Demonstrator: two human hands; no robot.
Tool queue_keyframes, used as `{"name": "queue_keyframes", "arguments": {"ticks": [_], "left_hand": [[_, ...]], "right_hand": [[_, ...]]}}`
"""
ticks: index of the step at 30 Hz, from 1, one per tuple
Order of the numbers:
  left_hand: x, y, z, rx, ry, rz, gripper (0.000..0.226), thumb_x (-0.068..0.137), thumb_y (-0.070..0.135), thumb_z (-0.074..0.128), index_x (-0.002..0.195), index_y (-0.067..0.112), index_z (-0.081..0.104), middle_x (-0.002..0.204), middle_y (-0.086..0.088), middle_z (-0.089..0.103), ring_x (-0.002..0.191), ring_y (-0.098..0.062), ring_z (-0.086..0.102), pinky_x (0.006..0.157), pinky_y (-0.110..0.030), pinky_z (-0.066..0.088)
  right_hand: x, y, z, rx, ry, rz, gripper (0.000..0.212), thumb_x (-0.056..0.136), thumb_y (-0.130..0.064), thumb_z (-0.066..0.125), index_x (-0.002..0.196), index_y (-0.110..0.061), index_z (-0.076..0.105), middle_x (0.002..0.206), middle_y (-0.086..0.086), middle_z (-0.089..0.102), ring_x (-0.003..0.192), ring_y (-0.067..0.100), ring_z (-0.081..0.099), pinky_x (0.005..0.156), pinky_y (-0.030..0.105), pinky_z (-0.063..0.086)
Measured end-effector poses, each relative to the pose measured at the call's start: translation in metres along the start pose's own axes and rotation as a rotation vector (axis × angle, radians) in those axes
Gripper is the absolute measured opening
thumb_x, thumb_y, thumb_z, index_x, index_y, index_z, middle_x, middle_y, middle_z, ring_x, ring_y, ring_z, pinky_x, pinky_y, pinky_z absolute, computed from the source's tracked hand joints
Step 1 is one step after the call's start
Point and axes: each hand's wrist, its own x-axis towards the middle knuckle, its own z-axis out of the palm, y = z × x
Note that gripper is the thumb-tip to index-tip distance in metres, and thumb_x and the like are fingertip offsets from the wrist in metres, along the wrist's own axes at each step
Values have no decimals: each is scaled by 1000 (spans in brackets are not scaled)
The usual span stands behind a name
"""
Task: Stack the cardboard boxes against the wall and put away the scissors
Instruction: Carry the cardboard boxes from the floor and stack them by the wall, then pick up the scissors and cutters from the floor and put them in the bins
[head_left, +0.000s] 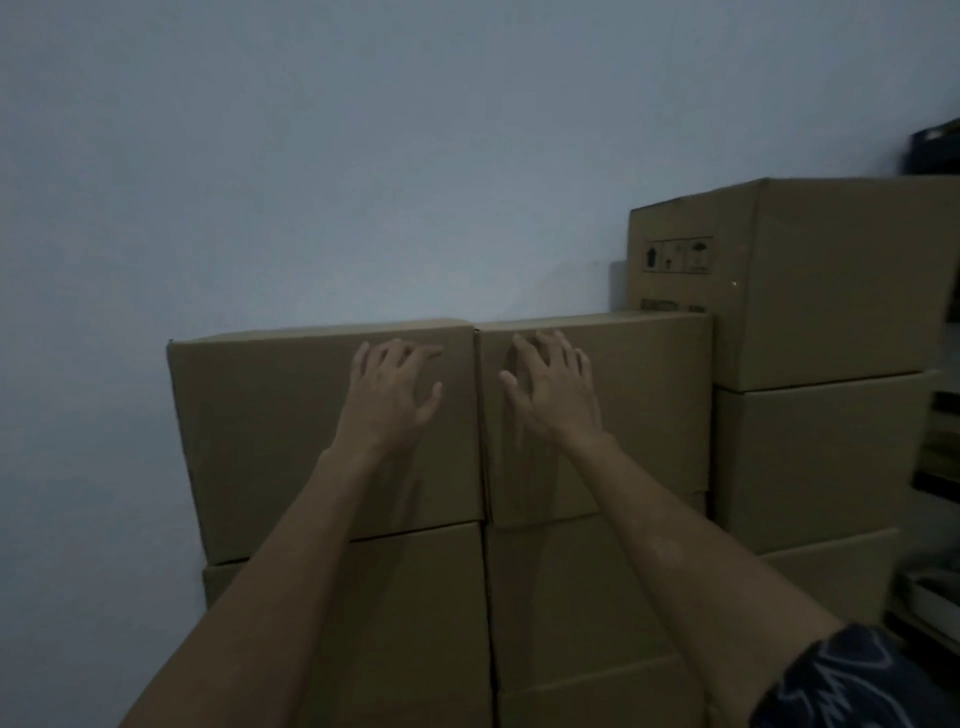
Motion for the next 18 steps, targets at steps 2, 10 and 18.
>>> {"name": "queue_keyframes", "arguments": {"ticks": [2, 10, 18], "left_hand": [[-10, 26, 9, -45, -59, 3, 44, 87, 43, 47, 129, 30, 52, 124, 1, 55, 131, -24, 43, 117, -47, 17], [-48, 129, 31, -142, -369, -50, 48, 93, 45, 50, 139, 33, 43, 144, 1, 44, 145, -24, 22, 120, -48, 8], [-78, 257, 29, -226, -475, -36, 54, 93, 44, 50, 144, 31, 37, 148, -1, 40, 147, -25, 19, 119, -47, 8]], "right_hand": [[-18, 29, -14, 5, -73, 62, 62, 101, -56, 32, 155, -26, 27, 161, 9, 24, 151, 27, 12, 120, 46, 12], [-106, 132, -93, -42, -251, 284, 67, 100, -61, 30, 158, -30, 16, 165, 6, 12, 152, 26, 5, 120, 51, 13], [-203, 201, -171, -96, -359, 416, 70, 99, -63, 30, 158, -30, 14, 165, 6, 13, 152, 28, 7, 119, 50, 15]]}}
